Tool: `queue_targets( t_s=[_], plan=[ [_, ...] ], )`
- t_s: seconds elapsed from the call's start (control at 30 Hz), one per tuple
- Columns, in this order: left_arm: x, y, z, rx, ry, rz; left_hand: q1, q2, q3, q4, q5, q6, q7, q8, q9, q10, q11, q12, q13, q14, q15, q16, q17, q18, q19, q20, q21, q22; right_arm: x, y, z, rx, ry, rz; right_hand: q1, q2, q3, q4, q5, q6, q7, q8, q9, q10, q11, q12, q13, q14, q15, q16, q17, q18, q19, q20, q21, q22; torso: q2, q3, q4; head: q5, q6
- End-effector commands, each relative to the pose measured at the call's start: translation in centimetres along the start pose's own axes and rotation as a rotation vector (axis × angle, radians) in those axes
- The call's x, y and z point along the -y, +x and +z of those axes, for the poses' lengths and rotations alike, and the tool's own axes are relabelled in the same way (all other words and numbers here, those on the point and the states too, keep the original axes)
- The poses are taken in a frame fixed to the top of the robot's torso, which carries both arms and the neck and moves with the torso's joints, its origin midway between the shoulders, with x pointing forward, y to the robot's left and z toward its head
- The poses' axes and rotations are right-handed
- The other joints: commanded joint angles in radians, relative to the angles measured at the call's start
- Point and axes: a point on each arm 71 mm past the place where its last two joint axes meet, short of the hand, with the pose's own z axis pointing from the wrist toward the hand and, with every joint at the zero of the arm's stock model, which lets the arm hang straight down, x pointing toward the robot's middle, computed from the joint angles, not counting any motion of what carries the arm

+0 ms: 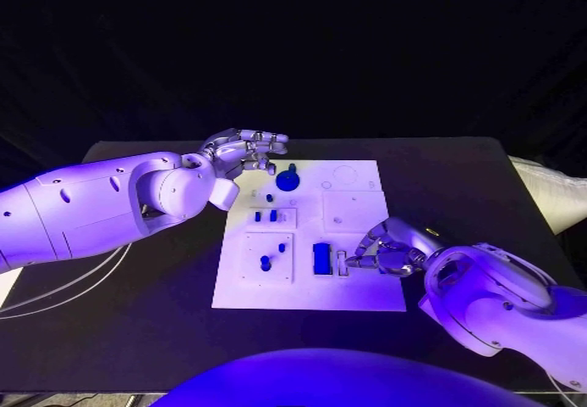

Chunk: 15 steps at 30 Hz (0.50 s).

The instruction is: Assemble the parts on the task board

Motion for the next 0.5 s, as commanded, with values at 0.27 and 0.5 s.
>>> queue_targets(
  t_s=[0.27, 0.5],
  plan=[
    [0.0, 0.3, 0.1, -0.021, 0.006, -0.002, 0.001, 0.008, -0.005, -0.002, 0.006, -0.01, 0.0, 0.004, -0.001, -0.008, -0.001, 0.004, 0.001, -0.007, 0.003, 0.003, -0.001, 0.003, -0.002, 0.006, -0.004, -0.001, 3.1, -2.4, -0.8, 0.055, 0.002, -0.074, 0.042, -0.008, 0.009, -0.023, 0.006, -0.032, 0.019, -0.056, -0.021, -0.02, 0.017, -0.039, -0.233, 0.079, 0.021, -0.007, 0.139, -0.011, -0.006, 0.013, -0.006, -0.001, -0.005, -0.0004, -0.01, -0.011, 0.006],
    [0.0, 0.4, 0.1, -0.025, 0.006, -0.003, 0.001, 0.008, -0.005, -0.002, 0.006, -0.01, 0.0, 0.004, -0.001, -0.008, -0.001, 0.004, 0.001, -0.007, 0.003, 0.003, -0.001, 0.003, -0.002, 0.006, -0.004, -0.001, 4.4, -1.4, -0.3, 0.012, 0.094, -0.138, -0.001, -0.007, -0.005, 0.017, 0.042, -0.005, 0.017, -0.073, -0.026, -0.027, 0.017, -0.062, -0.249, 0.076, 0.023, -0.016, 0.124, -0.008, -0.014, 0.019, -0.014, -0.012, -0.005, -0.0006, -0.0081, -0.014, 0.011]
  ],
)
